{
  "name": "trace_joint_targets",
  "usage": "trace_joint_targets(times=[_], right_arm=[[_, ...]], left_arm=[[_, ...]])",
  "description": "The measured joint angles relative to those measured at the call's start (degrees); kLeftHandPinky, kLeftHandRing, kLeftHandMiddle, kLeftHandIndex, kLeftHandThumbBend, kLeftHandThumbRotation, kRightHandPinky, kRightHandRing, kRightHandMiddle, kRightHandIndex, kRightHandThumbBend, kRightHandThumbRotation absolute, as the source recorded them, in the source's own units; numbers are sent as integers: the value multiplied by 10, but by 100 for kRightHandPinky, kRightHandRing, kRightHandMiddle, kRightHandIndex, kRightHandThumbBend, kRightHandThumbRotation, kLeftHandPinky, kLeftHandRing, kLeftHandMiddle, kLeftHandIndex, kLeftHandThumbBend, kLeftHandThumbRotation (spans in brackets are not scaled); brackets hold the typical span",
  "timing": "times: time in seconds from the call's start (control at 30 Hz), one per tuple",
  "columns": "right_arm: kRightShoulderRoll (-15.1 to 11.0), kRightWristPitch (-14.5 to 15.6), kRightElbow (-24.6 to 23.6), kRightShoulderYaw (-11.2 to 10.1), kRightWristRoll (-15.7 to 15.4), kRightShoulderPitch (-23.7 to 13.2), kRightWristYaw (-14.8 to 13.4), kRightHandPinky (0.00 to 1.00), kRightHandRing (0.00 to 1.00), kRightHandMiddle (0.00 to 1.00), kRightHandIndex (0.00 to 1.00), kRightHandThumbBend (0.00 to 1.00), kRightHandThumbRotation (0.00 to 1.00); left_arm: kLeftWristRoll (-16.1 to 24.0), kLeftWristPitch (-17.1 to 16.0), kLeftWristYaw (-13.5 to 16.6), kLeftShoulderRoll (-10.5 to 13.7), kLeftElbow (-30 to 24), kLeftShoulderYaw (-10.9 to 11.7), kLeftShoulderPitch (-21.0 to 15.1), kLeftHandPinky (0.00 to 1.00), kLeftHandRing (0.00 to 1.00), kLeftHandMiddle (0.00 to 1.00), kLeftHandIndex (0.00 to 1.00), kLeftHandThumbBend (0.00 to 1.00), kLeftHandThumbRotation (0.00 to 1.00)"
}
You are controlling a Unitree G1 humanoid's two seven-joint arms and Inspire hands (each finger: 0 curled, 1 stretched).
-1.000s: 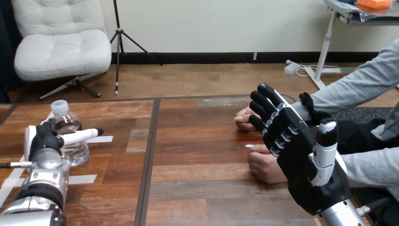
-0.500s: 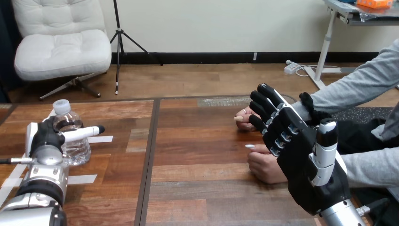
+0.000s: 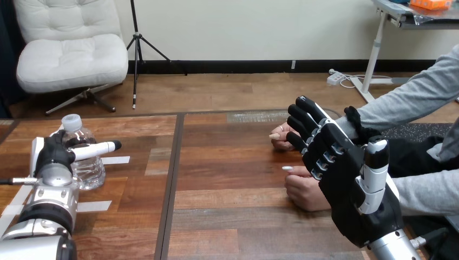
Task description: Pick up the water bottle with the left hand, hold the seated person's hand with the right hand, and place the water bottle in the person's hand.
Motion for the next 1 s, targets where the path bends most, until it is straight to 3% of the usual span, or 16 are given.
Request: trace_joint_targets(times=[0.47, 0.63, 0.87, 1.0], right_arm=[[0, 0, -6, 3, 0, 1, -4, 98, 98, 95, 94, 99, 100], [0, 0, -6, 3, 0, 1, -4, 98, 98, 95, 94, 99, 100], [0, 0, -6, 3, -1, 1, -4, 98, 98, 96, 94, 99, 100], [0, 0, -6, 4, -1, 1, -4, 97, 98, 96, 94, 99, 100]], left_arm=[[0, 3, 13, 0, 0, 0, -4, 76, 84, 86, 84, 89, 6], [4, 3, 46, -2, 0, -2, -4, 65, 75, 78, 76, 88, 1], [6, 3, 108, -5, 0, -7, -5, 42, 50, 56, 63, 86, 0], [6, 3, 135, -6, 0, -7, -6, 38, 46, 52, 60, 85, 0]])
